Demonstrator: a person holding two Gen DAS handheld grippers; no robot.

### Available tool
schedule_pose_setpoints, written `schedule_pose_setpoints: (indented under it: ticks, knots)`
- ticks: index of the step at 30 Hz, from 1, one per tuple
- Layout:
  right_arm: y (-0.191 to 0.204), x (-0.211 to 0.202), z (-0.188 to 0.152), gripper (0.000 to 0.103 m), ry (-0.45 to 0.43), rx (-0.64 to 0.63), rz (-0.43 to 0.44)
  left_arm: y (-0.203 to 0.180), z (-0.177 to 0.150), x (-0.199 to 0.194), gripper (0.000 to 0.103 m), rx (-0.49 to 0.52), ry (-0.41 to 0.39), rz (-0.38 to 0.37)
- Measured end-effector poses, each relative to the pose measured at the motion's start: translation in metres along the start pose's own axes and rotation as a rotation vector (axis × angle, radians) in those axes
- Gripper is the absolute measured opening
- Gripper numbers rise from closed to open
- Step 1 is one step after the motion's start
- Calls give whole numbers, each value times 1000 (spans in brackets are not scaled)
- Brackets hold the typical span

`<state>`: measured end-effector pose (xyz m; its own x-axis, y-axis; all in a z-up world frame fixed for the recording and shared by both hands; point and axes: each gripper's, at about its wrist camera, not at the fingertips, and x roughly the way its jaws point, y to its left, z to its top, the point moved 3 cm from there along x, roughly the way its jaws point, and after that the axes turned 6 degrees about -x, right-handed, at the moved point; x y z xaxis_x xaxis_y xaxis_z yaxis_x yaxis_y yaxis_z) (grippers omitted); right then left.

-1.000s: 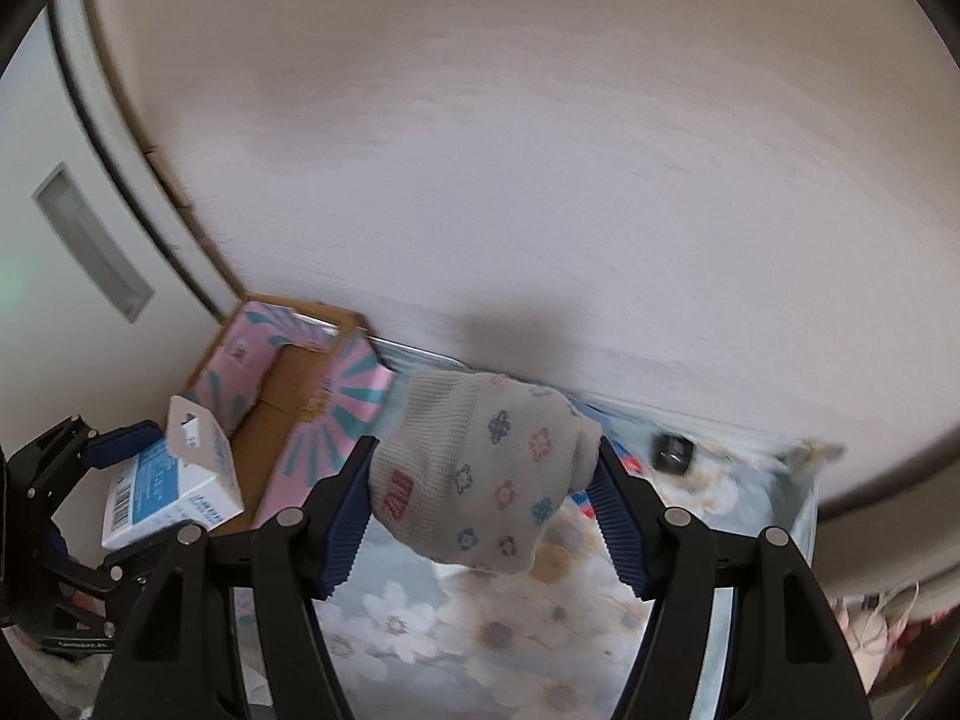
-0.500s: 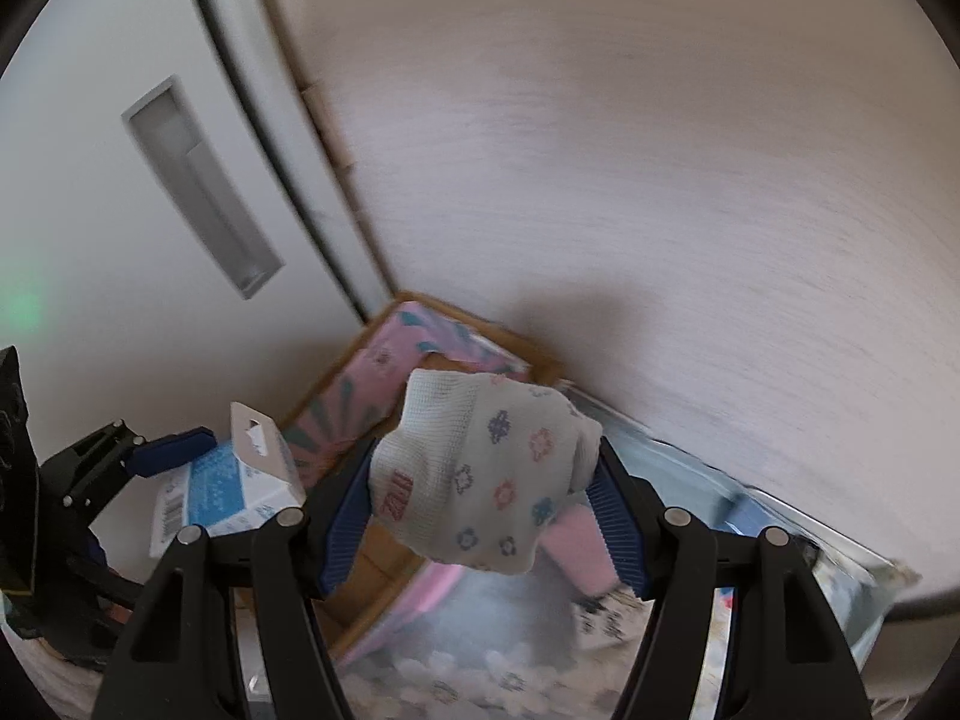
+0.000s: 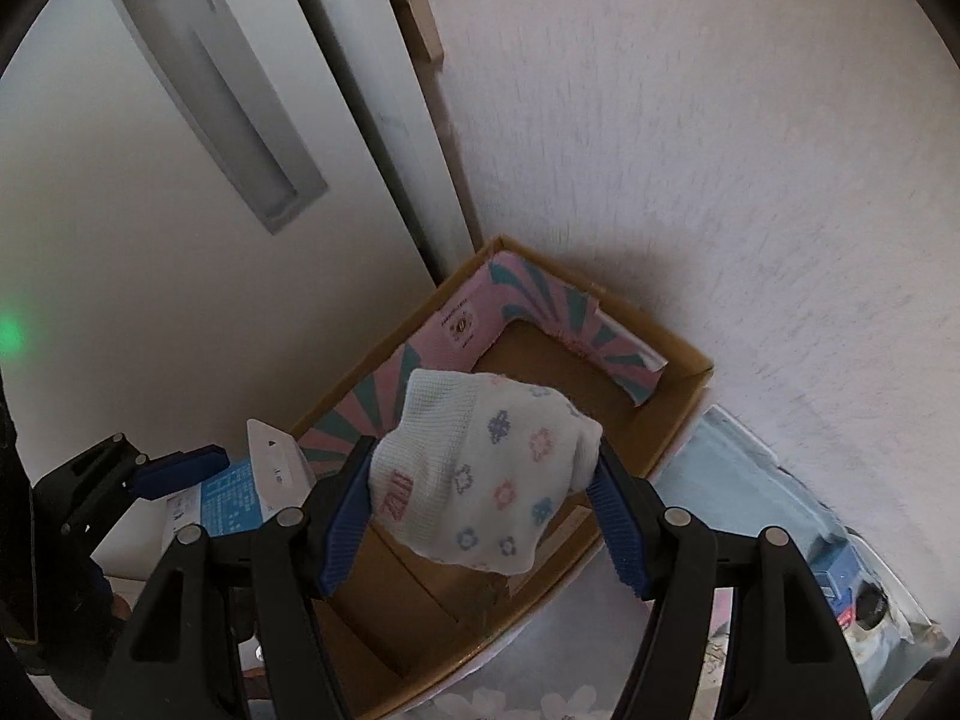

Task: Organize objects
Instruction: 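Carry the tissue pack and sock together over the cardboard box, then open left tool dropping tissue pack while right tool releases sock into box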

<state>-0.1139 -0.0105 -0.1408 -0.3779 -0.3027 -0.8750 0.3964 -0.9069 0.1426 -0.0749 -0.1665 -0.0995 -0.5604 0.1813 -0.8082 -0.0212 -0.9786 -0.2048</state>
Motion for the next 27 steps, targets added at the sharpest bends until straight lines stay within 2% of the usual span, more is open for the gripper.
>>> schedule_pose_setpoints:
  ticks: [5, 11, 21, 27]
  knots:
    - [-7, 16, -7, 63, 31, 3, 12, 3, -5, 10, 69, -8, 24, 7]
    - [-13, 33, 2, 63, 54, -14, 13, 1, -8, 24, 69, 21, 48, 37]
    - [-22, 73, 8, 63, 114, -67, -2, -1, -27, 66, 69, 48, 130, 62]
    - [-24, 88, 9, 63, 135, -75, 3, -3, -35, 76, 69, 73, 155, 77]
